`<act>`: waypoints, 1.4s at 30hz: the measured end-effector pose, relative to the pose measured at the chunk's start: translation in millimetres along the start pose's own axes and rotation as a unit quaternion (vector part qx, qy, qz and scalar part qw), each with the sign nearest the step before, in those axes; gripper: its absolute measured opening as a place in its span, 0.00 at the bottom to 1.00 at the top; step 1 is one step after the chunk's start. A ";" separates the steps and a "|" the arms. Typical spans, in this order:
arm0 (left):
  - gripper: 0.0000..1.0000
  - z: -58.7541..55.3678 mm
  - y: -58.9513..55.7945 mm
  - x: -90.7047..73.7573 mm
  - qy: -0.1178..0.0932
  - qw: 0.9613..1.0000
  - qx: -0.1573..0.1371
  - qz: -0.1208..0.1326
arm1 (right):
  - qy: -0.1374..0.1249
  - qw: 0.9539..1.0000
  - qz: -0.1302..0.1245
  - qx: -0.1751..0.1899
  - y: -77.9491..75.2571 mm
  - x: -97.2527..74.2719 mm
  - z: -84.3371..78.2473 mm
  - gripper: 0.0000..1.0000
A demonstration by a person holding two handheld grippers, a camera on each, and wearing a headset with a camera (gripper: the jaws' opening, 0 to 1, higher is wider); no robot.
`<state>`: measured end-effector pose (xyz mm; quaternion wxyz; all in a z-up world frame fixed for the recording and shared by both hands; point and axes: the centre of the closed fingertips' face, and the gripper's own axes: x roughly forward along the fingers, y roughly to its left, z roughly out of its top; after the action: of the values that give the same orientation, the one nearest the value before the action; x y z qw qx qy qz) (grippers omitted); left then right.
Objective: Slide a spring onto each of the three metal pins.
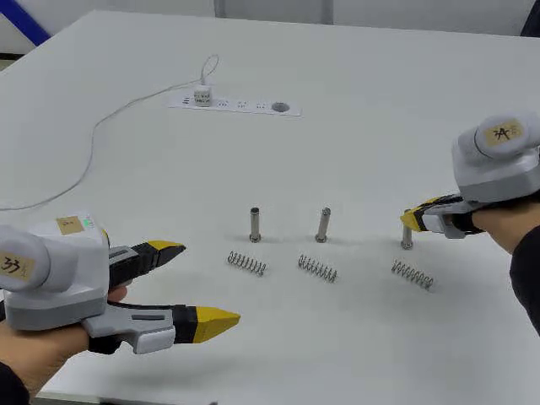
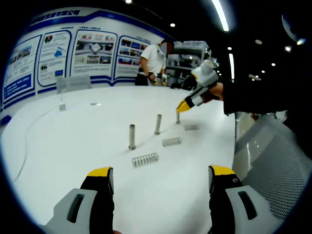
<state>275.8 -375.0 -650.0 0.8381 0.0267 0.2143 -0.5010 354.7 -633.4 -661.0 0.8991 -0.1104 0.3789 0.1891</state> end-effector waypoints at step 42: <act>0.81 1.6 -2.6 -1.4 -0.001 1.000 0.002 -0.003 | 0.004 0.998 0.059 -0.029 28.9 -16.8 -22.1 0.14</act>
<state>273.5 -375.6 -647.6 0.8369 0.0273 0.2120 -0.5039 317.5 -619.2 -665.7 0.8814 -0.1144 0.3829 0.2519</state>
